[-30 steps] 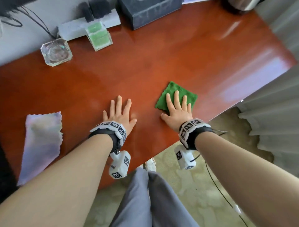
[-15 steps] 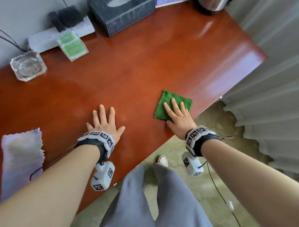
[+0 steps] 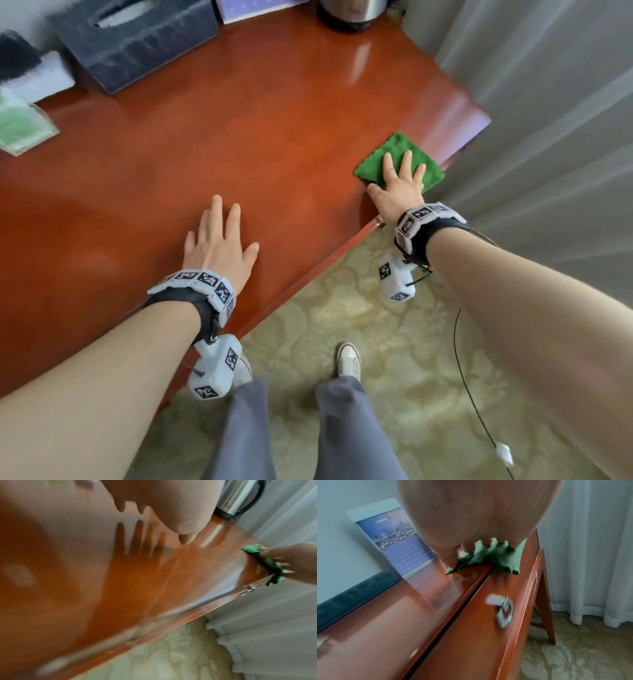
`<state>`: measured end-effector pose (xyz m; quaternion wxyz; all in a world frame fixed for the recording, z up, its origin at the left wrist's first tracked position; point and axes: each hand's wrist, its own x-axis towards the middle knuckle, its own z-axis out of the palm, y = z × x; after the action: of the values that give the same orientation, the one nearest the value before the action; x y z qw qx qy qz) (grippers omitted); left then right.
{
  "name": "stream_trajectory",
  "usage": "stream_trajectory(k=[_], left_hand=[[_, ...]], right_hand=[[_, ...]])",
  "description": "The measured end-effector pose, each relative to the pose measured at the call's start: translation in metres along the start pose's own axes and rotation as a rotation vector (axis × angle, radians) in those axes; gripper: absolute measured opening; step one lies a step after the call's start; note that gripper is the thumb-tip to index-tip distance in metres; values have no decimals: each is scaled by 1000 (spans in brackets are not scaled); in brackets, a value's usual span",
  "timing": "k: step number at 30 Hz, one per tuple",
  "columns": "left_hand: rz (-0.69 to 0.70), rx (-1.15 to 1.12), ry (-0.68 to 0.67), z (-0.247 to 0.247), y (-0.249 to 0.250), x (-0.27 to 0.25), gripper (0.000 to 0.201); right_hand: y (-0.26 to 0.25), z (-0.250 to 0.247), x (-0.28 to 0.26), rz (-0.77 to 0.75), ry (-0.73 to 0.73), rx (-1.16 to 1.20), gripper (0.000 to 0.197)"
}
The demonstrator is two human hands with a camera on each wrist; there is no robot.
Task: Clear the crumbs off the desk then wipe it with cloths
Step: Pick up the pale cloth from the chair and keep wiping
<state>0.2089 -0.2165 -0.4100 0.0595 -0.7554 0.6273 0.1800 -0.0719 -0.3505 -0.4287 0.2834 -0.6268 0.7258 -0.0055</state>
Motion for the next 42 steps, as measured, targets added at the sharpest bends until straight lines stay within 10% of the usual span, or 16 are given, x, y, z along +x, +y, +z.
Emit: stream_trajectory(k=[6, 14, 27, 42], left_hand=[[-145, 30, -88, 30, 92, 32, 79], [-191, 50, -127, 33, 88, 36, 82], [-169, 44, -106, 34, 87, 34, 81], [-163, 56, -84, 39, 84, 33, 82]], right_hand=[[62, -52, 78, -15, 109, 37, 78], [98, -75, 114, -88, 192, 46, 83], [60, -3, 29, -262, 128, -76, 85], [91, -77, 119, -256, 52, -304, 77]])
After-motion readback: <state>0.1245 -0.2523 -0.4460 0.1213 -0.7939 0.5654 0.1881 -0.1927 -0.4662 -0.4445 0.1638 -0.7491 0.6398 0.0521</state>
